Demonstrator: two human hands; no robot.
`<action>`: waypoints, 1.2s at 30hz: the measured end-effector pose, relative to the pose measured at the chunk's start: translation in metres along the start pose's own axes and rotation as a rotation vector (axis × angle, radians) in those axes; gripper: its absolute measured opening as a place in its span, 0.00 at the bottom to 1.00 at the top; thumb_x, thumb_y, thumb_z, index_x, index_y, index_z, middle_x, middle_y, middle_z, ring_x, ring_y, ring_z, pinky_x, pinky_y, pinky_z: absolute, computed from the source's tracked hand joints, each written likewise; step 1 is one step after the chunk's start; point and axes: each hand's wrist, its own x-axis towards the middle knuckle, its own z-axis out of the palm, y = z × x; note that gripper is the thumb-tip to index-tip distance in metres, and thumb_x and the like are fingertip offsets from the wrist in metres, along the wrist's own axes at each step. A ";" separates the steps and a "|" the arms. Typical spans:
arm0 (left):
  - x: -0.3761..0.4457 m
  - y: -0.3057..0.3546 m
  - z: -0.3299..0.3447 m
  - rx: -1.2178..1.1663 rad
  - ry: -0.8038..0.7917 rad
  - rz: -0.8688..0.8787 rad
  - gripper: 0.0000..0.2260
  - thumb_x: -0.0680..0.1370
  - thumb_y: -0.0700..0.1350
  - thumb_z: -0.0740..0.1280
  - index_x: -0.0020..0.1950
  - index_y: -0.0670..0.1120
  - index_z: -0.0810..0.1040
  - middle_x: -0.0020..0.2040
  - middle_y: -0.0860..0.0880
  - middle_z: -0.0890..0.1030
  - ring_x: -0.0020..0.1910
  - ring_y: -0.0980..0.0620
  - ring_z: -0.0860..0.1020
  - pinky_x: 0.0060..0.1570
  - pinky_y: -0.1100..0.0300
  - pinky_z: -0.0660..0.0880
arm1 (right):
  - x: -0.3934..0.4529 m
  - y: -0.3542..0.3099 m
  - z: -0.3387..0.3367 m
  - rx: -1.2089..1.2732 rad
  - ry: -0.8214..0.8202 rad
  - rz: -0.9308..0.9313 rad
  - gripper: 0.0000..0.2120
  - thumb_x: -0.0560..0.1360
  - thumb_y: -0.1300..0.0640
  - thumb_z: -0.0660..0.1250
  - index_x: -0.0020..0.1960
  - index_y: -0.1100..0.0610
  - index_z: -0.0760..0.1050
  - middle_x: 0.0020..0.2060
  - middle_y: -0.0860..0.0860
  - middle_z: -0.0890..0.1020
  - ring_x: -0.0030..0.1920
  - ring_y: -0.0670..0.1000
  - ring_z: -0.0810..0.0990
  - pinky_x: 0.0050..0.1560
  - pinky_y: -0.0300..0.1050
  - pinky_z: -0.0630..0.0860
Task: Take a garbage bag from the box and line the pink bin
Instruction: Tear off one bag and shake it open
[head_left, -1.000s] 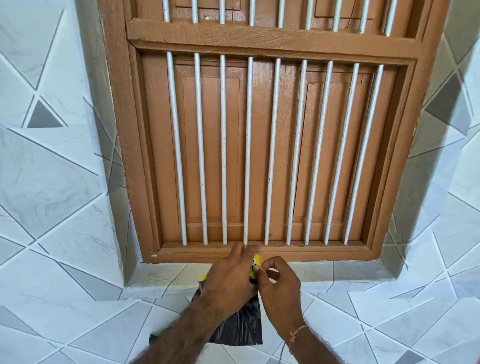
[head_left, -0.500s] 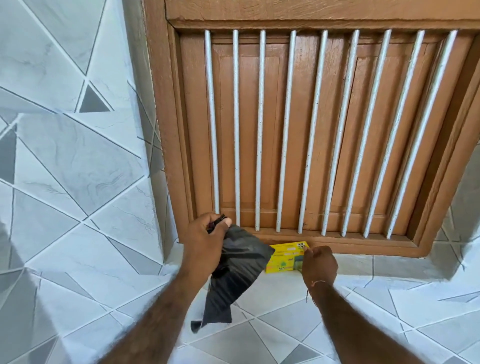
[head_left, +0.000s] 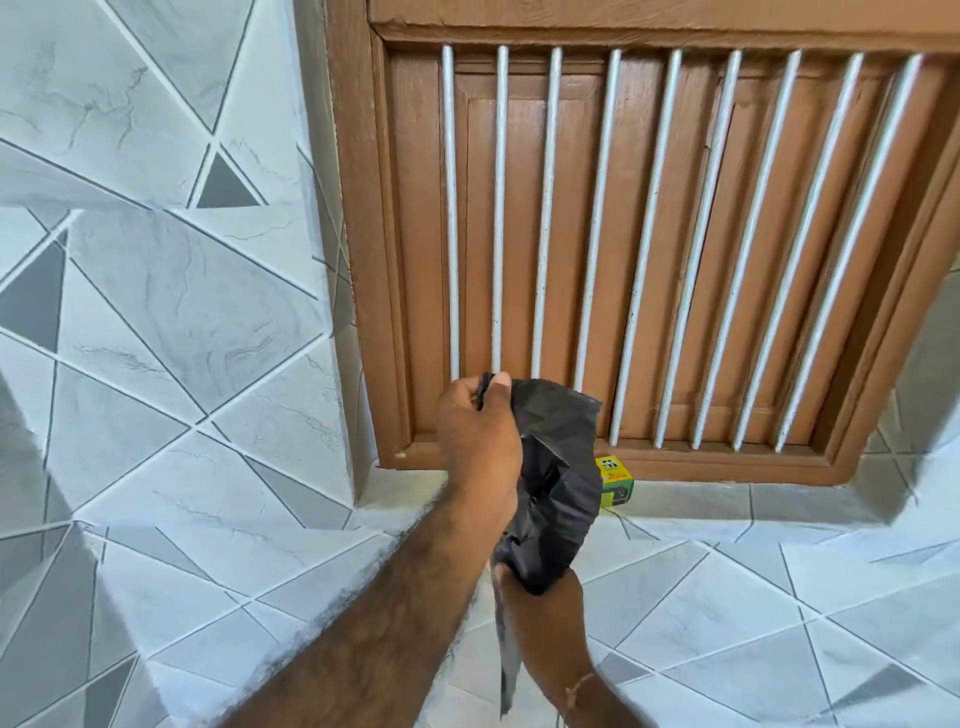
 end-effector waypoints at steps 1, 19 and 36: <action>-0.004 0.005 0.003 -0.031 -0.024 0.002 0.09 0.79 0.47 0.65 0.55 0.43 0.79 0.42 0.50 0.81 0.37 0.57 0.78 0.31 0.68 0.76 | 0.003 0.002 -0.001 -0.042 0.051 0.054 0.09 0.68 0.59 0.73 0.32 0.60 0.76 0.25 0.53 0.78 0.28 0.51 0.71 0.33 0.46 0.69; -0.099 -0.010 -0.086 0.294 0.350 0.255 0.21 0.74 0.53 0.70 0.64 0.50 0.70 0.61 0.44 0.76 0.59 0.42 0.76 0.58 0.43 0.76 | -0.100 -0.048 -0.130 0.054 -0.296 0.165 0.15 0.70 0.52 0.74 0.30 0.58 0.77 0.24 0.48 0.78 0.26 0.45 0.74 0.29 0.37 0.69; -0.320 -0.044 -0.180 0.201 0.166 -0.297 0.10 0.76 0.40 0.67 0.49 0.55 0.77 0.51 0.51 0.79 0.49 0.48 0.79 0.48 0.53 0.79 | -0.276 -0.025 -0.171 0.148 -0.598 0.315 0.17 0.71 0.42 0.71 0.51 0.54 0.83 0.46 0.53 0.87 0.49 0.57 0.85 0.56 0.58 0.80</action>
